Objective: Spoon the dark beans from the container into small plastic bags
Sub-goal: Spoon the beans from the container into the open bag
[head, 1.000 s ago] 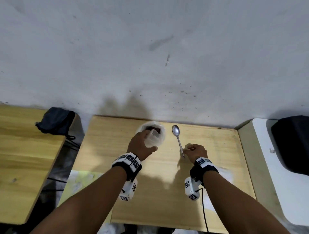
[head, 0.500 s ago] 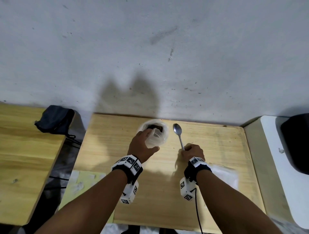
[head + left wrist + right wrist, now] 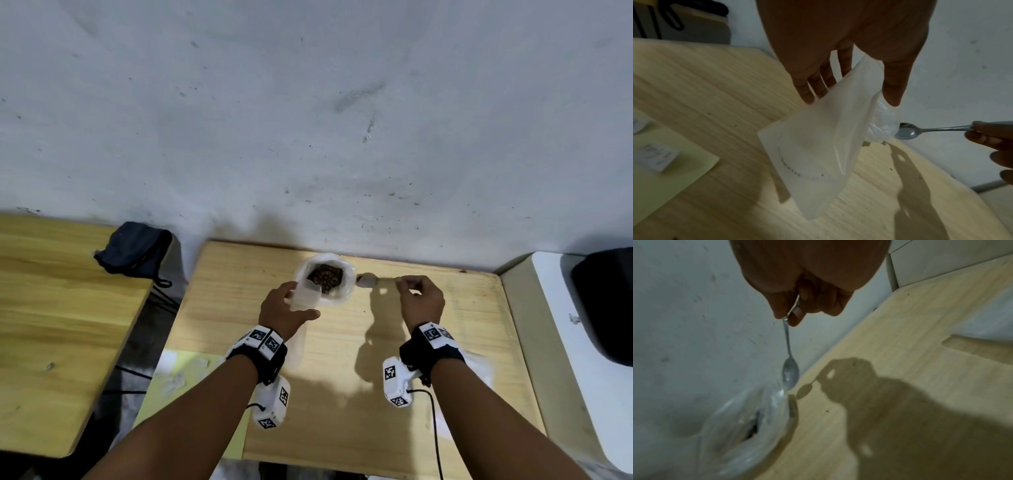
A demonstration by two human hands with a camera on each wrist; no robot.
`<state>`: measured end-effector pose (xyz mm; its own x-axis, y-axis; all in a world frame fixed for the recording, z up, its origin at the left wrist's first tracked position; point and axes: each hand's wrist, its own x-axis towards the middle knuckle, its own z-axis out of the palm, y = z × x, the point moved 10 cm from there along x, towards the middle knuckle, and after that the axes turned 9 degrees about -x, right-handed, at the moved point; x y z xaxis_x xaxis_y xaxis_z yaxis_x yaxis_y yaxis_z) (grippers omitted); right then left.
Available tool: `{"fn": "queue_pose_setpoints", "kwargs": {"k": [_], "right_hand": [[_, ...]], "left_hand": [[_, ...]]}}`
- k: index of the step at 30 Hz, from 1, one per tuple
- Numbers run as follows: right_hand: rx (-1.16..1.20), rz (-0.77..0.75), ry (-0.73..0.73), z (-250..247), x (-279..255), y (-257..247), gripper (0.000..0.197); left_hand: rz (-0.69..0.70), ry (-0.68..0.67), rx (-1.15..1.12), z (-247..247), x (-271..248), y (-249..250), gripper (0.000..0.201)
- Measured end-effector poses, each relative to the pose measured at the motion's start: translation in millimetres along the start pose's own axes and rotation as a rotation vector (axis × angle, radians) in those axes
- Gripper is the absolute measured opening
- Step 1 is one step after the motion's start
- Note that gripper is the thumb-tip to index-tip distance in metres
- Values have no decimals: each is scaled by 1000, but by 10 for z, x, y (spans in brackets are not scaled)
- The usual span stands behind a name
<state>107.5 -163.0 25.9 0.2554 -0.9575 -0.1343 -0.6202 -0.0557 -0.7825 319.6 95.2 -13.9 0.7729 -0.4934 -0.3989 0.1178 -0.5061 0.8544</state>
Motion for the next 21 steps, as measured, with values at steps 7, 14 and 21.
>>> {"fn": "queue_pose_setpoints", "kwargs": {"k": [7, 14, 21], "right_hand": [[207, -46, 6, 80, -128, -284, 14], [84, -138, -115, 464, -213, -404, 19], [-29, -149, -160, 762, -127, -283, 24]], "left_hand": [[-101, -66, -20, 43, 111, -60, 86], [-164, -103, -1, 105, 201, -93, 87], [-88, -146, 79, 104, 283, 6, 74]]}}
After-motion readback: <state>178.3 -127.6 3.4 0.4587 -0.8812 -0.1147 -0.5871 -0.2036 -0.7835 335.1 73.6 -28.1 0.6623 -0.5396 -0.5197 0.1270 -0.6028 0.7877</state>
